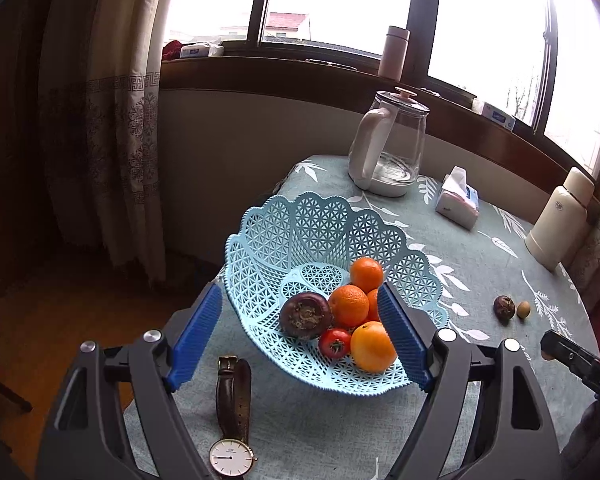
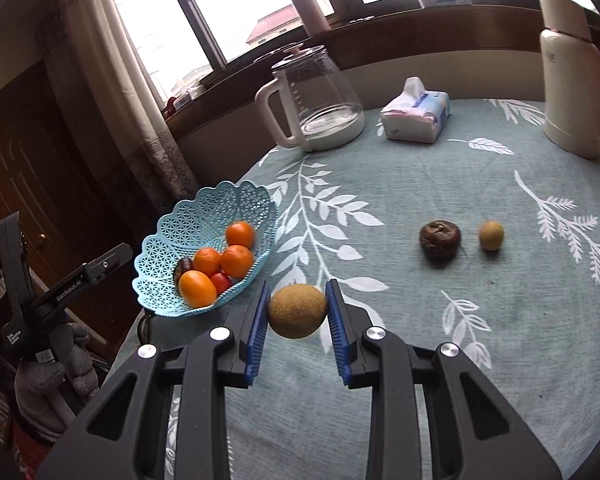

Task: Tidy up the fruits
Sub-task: 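Withdraw the open left tool from the basket while the right lowers the tan fruit into it, then move both open tools back toward the dark brown fruit on the cloth, then close the left tool on the dark brown round fruit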

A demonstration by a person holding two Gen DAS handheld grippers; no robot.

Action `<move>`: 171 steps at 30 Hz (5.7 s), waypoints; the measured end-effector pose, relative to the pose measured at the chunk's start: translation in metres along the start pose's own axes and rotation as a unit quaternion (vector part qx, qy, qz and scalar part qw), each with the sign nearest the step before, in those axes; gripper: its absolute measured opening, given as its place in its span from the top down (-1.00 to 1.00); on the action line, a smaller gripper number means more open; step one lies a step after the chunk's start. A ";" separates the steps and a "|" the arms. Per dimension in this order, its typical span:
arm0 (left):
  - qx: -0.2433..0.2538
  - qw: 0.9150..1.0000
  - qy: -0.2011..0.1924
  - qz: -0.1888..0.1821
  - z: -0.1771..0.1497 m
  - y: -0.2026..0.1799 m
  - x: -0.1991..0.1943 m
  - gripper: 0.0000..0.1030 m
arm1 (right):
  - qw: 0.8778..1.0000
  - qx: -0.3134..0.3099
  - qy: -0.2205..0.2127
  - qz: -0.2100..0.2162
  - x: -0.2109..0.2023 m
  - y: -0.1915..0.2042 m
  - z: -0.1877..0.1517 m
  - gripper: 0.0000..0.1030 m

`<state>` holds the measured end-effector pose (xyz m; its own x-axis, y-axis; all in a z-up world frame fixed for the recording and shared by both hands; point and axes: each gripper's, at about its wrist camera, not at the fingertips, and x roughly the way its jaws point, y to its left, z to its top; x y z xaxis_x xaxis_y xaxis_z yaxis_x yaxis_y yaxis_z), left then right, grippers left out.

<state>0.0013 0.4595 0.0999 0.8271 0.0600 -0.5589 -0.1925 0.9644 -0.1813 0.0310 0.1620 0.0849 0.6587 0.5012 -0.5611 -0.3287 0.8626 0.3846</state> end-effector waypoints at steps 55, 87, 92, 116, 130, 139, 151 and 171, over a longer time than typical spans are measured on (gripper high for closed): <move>0.013 0.999 -0.047 0.017 -0.003 -0.030 -0.040 -0.95 | 0.965 0.035 -0.210 -0.154 -0.094 -0.055 0.044 -0.91; 0.120 0.993 -0.006 -0.010 -0.019 -0.169 0.002 -0.95 | 0.972 -0.013 -0.099 -0.211 -0.060 -0.114 0.016 -0.91; 0.133 0.991 0.001 -0.015 -0.022 -0.184 0.014 -0.95 | 0.974 -0.011 -0.073 -0.214 -0.046 -0.120 0.008 -0.91; 0.183 0.979 0.064 -0.065 -0.029 -0.252 0.093 -0.95 | 0.977 0.055 0.025 -0.202 -0.007 -0.154 -0.007 -0.91; 0.199 0.969 0.106 -0.097 -0.034 -0.272 0.131 -0.95 | 0.969 0.031 0.076 -0.234 0.005 -0.156 -0.012 -0.91; 0.200 0.969 0.108 -0.095 -0.032 -0.271 0.135 -0.95 | 0.967 0.014 0.086 -0.240 0.007 -0.153 -0.013 -0.91; 0.210 0.964 0.123 -0.108 -0.042 -0.281 0.143 -0.95 | 0.951 0.050 0.012 -0.305 -0.033 -0.179 -0.002 -0.91; 0.222 0.951 0.160 -0.144 -0.052 -0.301 0.161 -0.17 | 0.959 0.095 -0.029 -0.264 -0.042 -0.186 -0.002 -0.91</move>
<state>0.1646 0.1657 0.0219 0.5941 -0.2363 -0.7689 0.3192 0.9467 -0.0443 0.0630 -0.0198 0.0357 0.7380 -0.0126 -0.6747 0.1881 0.9640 0.1877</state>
